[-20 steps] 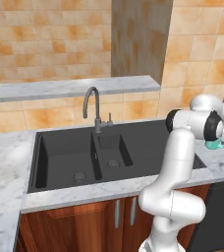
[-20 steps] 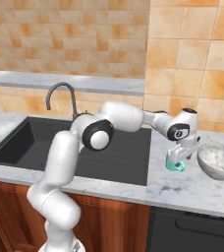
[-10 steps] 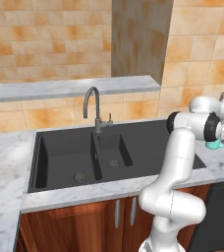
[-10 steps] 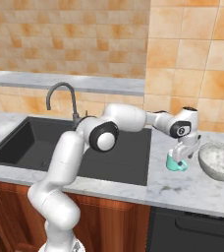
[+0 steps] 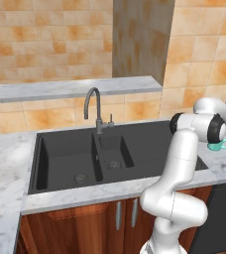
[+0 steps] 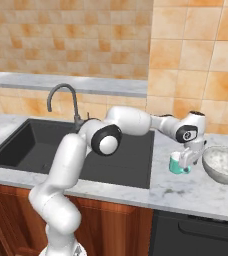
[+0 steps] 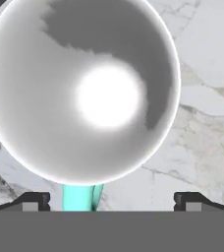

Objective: Pick the mug and place it in the sink. Pick the bowl and place it in the open cabinet and then close the cabinet.

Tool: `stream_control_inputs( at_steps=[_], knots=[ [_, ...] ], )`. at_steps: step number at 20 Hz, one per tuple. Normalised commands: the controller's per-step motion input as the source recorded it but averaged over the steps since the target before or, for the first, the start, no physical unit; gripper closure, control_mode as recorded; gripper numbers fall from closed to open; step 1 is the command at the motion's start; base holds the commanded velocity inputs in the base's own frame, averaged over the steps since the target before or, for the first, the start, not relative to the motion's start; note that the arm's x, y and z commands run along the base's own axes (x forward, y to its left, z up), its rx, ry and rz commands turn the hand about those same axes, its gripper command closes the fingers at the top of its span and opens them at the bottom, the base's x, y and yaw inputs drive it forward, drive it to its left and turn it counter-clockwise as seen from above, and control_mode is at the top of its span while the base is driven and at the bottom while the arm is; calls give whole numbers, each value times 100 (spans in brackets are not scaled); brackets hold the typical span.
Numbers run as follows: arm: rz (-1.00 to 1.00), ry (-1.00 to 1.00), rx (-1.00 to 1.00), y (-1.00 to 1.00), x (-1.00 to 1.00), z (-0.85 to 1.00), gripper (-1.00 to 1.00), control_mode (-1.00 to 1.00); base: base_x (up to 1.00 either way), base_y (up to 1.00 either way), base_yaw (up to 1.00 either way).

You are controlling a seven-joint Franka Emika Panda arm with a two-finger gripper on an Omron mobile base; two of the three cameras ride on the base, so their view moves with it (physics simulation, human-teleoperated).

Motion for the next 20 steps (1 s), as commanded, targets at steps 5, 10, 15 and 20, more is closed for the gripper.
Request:
stream_control_inputs(
  at_steps=[5,10,15,20],
  knots=[
    [9,0,-1,19,-6,-16,-100,-100,0,0,0],
    [10,0,0,12,0,-9,-100,-100,0,0,0],
    [8,0,0,11,0,-5,100,-100,0,0,0],
    [3,0,0,2,-8,13,100,-100,0,0,0]
  ],
)
